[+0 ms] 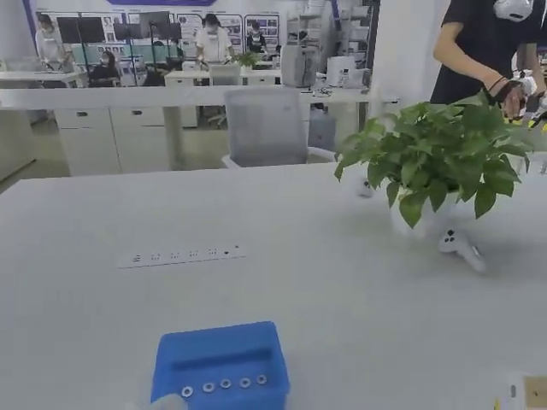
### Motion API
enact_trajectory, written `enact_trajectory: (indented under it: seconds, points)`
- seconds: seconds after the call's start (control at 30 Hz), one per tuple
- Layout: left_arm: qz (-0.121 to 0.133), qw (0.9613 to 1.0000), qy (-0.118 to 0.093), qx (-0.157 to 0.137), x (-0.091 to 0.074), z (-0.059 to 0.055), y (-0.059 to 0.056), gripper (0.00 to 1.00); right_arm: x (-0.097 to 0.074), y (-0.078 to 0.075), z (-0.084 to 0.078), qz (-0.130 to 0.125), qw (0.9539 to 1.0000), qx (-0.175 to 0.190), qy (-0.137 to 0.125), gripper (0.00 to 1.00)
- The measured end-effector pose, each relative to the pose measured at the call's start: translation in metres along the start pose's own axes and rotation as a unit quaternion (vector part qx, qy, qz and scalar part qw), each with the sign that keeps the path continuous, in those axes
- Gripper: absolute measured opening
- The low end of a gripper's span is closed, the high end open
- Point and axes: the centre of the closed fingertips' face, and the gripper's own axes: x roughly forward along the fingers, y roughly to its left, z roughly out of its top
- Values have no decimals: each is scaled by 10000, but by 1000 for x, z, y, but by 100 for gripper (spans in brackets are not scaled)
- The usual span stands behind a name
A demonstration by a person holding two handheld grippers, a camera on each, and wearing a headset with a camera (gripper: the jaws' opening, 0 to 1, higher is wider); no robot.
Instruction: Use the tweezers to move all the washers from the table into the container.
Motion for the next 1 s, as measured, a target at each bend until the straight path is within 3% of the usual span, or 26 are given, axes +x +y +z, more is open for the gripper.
enact_trajectory:
  seconds: [0.1, 0.23, 0.33, 0.43, 0.6, 0.63, 0.67, 0.77, 0.83, 0.87, 0.97, 1.0]
  points:
    - [200, 9994, -195, -205, -7, -2, -2, 10, 0, 2, 2, -29, 10000, 54, -61, 45]
    - [458, 9939, -661, -755, -24, -5, -5, 17, 3, 4, 7, -13, 9999, 37, -105, 46]
    - [725, 9846, -1087, -1163, -40, -7, -4, 22, 6, 6, 10, 34, 9999, 49, -158, 47]
    - [1034, 9694, -1613, -1534, -62, -8, -2, 23, 8, 6, 8, 70, 9999, -35, -96, 47]
    - [1668, 9491, -2083, -1676, -94, -13, 3, 33, 6, -4, 8, -13, 9999, -27, -146, 50]
    - [1836, 9422, -2236, -1690, -102, -12, 4, 35, 5, -6, 9, -49, 9998, 7, -187, 51]
    - [1909, 9386, -2309, -1712, -106, -12, 4, 35, 4, -9, 10, -97, 9997, 44, -233, 51]
    - [2274, 9207, -2608, -1803, -124, -12, 5, 40, -2, -19, 18, -301, 9976, 315, -538, 54]
    - [2432, 9067, -2855, -1930, -134, -10, 5, 43, -7, -24, 24, -387, 9945, 551, -801, 57]
    - [2542, 8967, -3018, -2007, -141, -9, 6, 45, -10, -26, 29, -446, 9921, 679, -958, 58]
    - [2739, 8740, -3393, -2144, -156, -7, 6, 48, -19, -32, 39, -494, 9846, 1009, -1343, 61]
    - [2823, 8652, -3514, -2198, -162, -8, 7, 50, -25, -41, 39, -537, 9822, 1068, -1453, 62]
